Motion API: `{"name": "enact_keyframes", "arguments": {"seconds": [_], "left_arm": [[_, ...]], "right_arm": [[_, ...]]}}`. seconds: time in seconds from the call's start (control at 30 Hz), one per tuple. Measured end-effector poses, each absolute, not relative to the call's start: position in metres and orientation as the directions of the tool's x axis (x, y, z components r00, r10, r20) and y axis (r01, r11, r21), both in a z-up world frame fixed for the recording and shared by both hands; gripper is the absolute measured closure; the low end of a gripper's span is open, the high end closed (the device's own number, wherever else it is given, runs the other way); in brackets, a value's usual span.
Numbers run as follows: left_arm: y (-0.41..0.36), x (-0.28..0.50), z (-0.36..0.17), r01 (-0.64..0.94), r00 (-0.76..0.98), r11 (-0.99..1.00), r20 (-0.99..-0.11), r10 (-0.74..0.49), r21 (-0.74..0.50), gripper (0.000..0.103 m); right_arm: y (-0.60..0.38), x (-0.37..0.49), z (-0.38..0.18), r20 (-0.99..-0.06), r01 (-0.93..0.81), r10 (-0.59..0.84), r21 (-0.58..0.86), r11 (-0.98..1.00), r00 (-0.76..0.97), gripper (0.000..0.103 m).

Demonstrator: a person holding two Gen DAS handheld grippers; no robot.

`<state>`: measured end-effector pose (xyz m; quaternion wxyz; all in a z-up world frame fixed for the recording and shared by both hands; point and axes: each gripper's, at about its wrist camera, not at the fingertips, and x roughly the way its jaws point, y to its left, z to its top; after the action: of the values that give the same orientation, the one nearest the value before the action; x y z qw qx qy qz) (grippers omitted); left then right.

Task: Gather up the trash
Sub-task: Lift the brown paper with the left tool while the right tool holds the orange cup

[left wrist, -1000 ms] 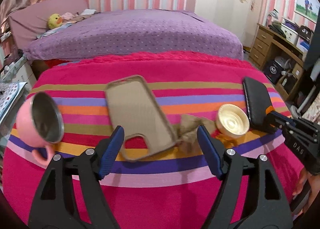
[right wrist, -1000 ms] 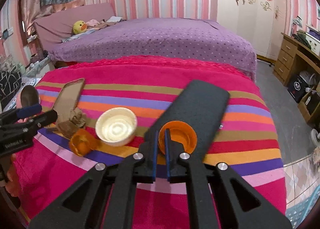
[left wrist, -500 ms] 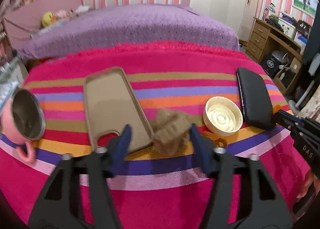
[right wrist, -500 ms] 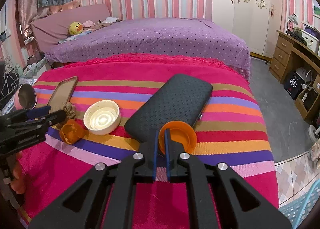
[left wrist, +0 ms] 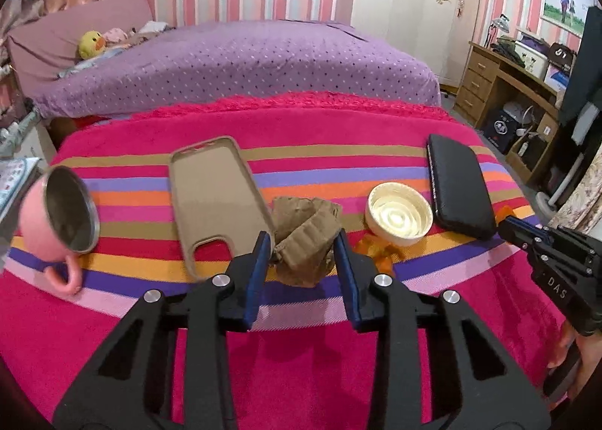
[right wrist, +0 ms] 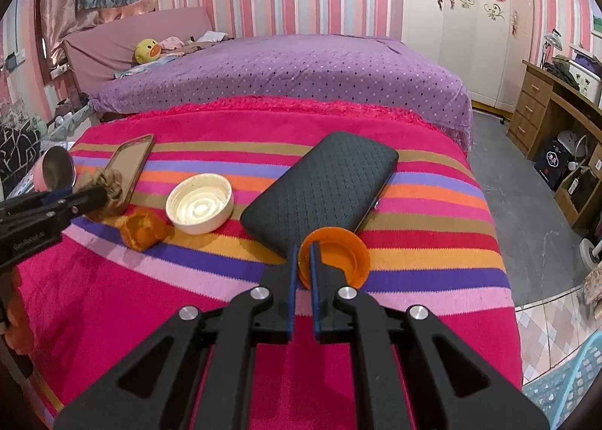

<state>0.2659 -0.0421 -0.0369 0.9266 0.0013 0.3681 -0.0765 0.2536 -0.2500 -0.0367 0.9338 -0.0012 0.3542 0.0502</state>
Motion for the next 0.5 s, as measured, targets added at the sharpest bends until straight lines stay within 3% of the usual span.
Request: {"name": "enact_keyframes", "arguments": {"seconds": [0.5], "left_arm": [[-0.051, 0.218, -0.022, 0.111, 0.748, 0.994, -0.658, -0.083, 0.001, 0.070]], "right_arm": [[-0.261, 0.206, -0.032, -0.651, -0.123, 0.102, 0.013, 0.992, 0.753, 0.096]]}}
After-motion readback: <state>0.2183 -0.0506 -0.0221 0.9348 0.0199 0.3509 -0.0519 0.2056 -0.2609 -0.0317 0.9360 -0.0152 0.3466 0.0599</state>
